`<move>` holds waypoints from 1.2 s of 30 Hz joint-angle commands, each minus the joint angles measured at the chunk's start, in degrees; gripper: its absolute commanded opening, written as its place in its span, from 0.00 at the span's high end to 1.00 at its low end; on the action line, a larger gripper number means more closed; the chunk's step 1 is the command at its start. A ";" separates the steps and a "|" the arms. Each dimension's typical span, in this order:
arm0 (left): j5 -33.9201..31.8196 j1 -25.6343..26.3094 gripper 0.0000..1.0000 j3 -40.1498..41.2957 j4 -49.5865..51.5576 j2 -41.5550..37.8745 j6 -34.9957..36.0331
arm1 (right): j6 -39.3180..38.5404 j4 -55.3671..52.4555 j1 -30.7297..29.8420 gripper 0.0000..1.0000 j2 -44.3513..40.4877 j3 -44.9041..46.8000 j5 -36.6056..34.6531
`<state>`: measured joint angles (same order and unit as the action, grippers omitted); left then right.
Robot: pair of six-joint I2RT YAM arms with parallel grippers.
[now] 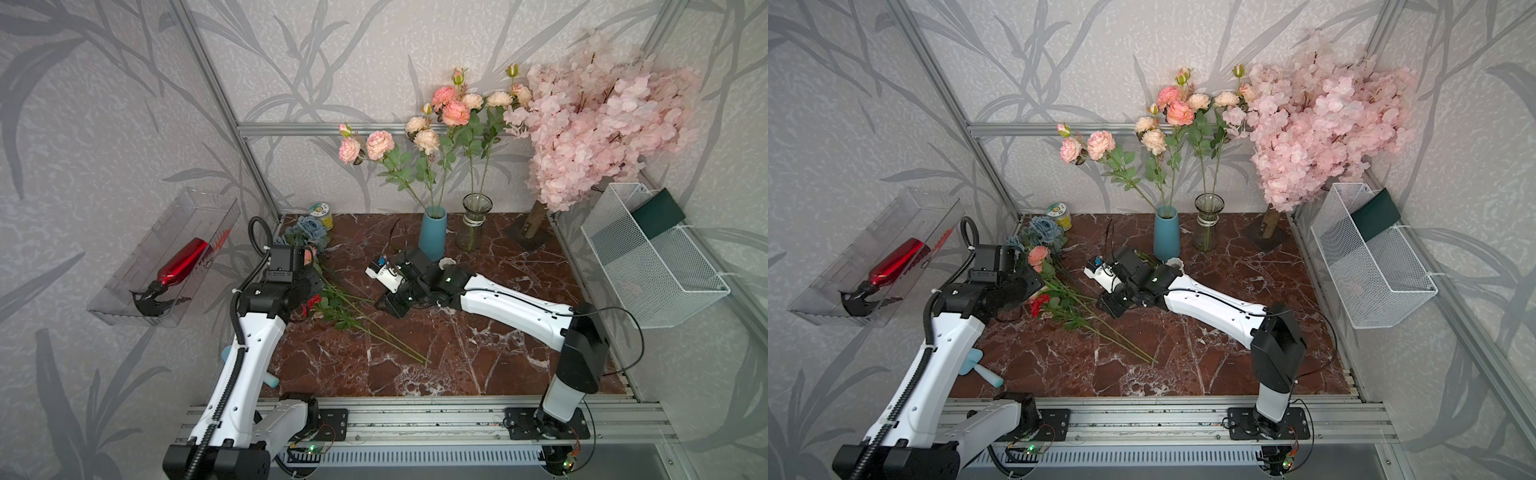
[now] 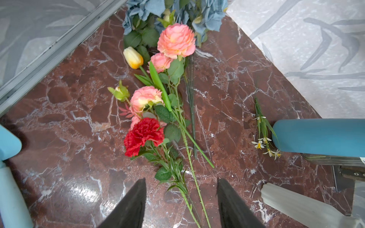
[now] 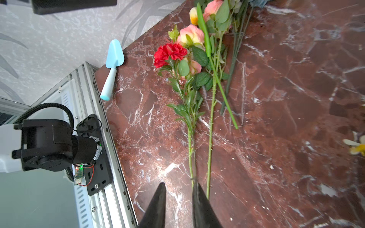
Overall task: Place the pink flowers into the vase
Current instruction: Place the flower in the vase, then pick up the flower at the center of the board.
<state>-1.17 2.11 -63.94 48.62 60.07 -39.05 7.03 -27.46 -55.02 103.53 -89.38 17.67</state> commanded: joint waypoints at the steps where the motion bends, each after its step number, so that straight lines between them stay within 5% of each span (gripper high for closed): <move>1: 4.18 -0.48 0.41 1.40 -4.27 -1.40 6.29 | -0.87 -2.55 -1.03 0.76 4.23 -3.65 2.47; 15: -1.73 -1.52 0.39 6.24 -8.95 -6.32 13.57 | -2.43 -5.59 -3.17 0.70 23.23 -19.41 1.32; 36: 4.13 -5.74 0.39 7.68 -10.85 -8.20 12.49 | -6.76 -16.41 -4.00 0.70 37.63 -37.62 -1.91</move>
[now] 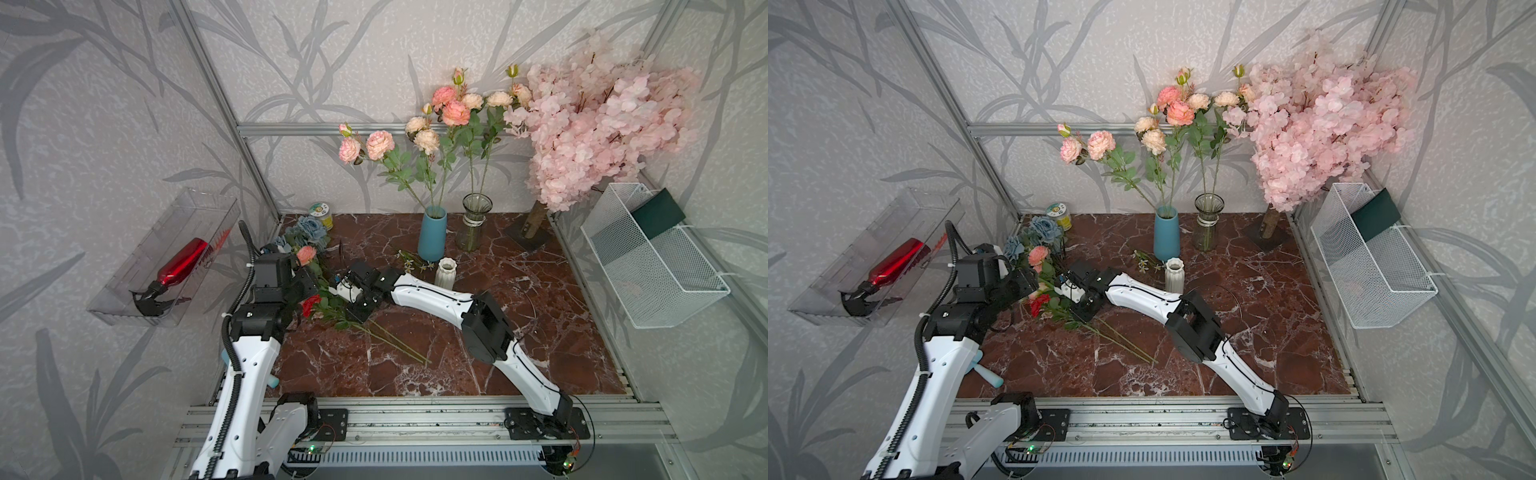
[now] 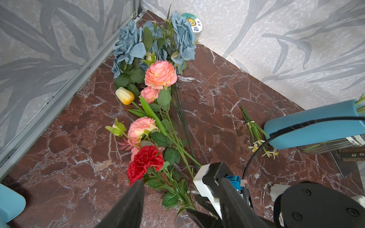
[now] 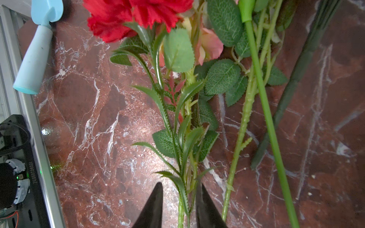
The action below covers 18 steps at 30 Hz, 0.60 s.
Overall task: Place the pink flowers into the vase
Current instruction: Pick up the flower at the center of the board.
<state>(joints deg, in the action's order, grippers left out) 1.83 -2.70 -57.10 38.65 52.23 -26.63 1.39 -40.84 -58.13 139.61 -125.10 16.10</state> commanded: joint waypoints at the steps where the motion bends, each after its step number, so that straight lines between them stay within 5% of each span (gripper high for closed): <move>1: 1.52 -1.20 0.39 0.85 -0.99 -0.27 0.04 | -1.21 -3.27 -1.82 0.70 1.85 -2.22 -0.30; 12: 3.25 -2.65 0.39 1.11 -1.39 -0.02 -0.35 | -0.94 -4.66 -2.39 0.73 5.94 -6.81 -0.61; 18: 3.76 -2.88 0.39 1.20 -1.62 -0.12 -0.43 | -1.84 -8.80 -2.30 0.89 7.56 -11.56 -1.65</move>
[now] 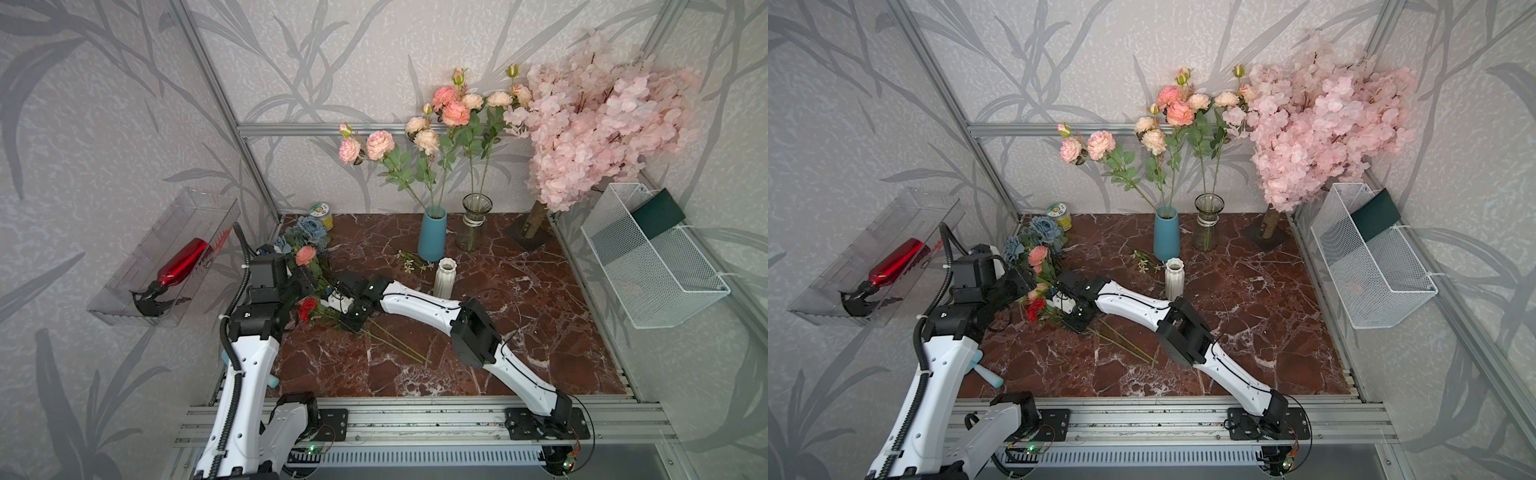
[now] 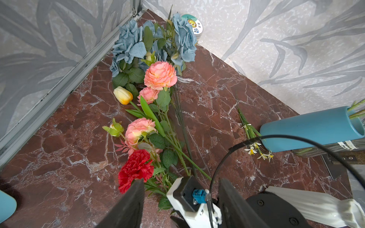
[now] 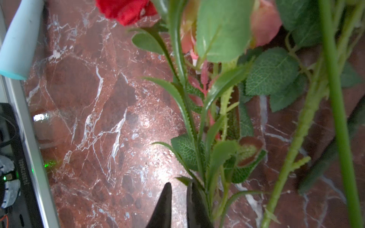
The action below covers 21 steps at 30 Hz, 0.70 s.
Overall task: Place the pink flowers into the vase
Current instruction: Pick up the flower at the center of the board.
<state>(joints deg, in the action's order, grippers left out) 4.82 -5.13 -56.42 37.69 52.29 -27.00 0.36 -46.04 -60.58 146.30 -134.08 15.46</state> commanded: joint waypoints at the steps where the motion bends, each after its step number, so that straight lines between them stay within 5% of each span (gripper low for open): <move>1: 0.79 -0.48 0.39 0.60 -0.67 -0.18 -0.06 | -0.93 -3.65 0.11 0.91 0.75 -2.62 -1.37; 6: 1.07 -0.71 0.39 0.53 -0.78 -0.31 -0.15 | -1.59 -3.77 0.20 1.00 -0.21 -2.61 -2.65; 13: 1.55 -1.03 0.39 0.79 -0.95 -0.62 -0.27 | -2.20 -2.64 0.38 1.00 -4.02 -0.54 -4.03; 17: 2.04 -1.25 0.39 0.83 -1.11 -0.55 -0.31 | -2.21 -1.60 0.37 0.83 -5.43 0.63 -4.53; 21: 2.43 -1.47 0.39 0.95 -1.34 -0.60 -0.46 | -2.59 -0.17 0.37 0.79 -6.54 2.52 -5.83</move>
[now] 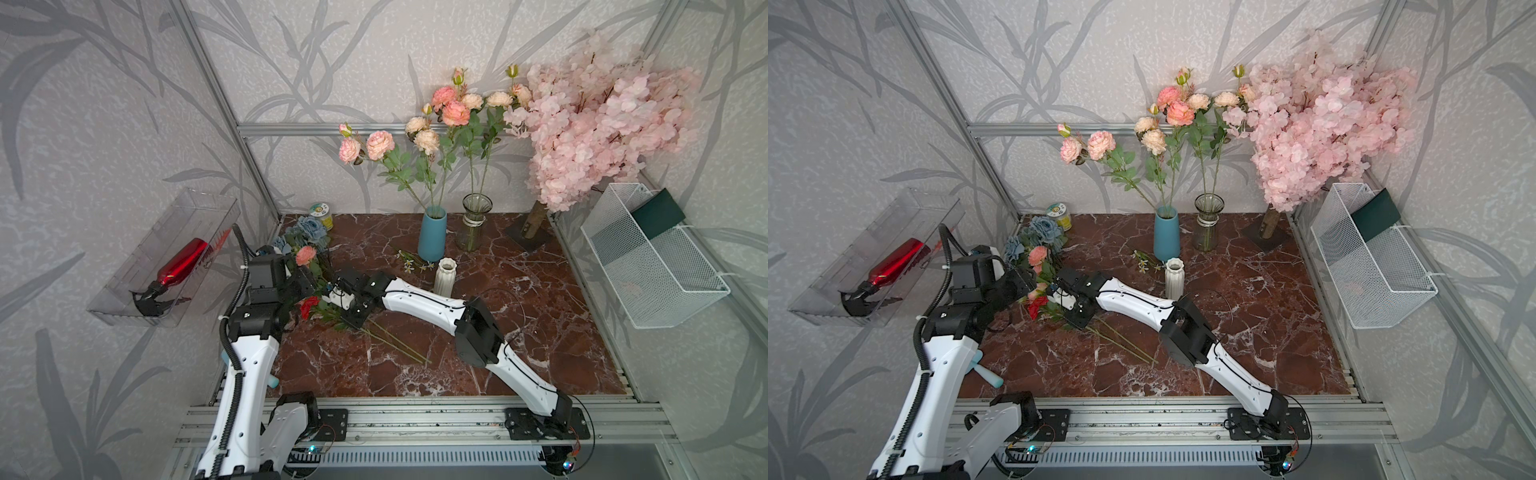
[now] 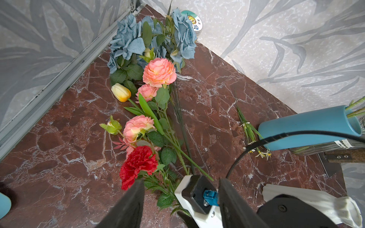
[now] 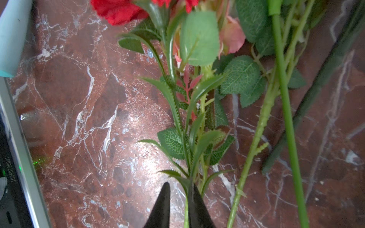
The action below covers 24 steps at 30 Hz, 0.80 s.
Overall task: Place the pink flowers into the vase
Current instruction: Pick up the flower at the center of the board.
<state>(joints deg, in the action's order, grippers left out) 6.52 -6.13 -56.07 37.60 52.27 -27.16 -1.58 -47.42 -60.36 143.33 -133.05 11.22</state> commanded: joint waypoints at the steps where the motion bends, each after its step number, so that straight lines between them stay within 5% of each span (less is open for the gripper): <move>1: 0.89 -0.54 0.39 0.60 -1.37 -0.43 -0.34 | -0.68 1.63 0.15 0.79 -3.92 2.06 -1.80; 13: 1.36 -1.19 0.39 0.63 -1.40 -0.39 -0.52 | -1.37 0.69 0.50 0.64 -0.53 -0.03 -1.14; 24: 1.47 -1.65 0.39 0.66 -1.42 -0.28 -0.62 | -0.61 0.34 1.16 0.66 2.79 -1.70 1.16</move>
<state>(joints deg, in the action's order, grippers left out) 7.66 -7.31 -55.86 37.17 52.27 -27.64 -2.72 -46.26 -59.61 144.40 -133.21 11.22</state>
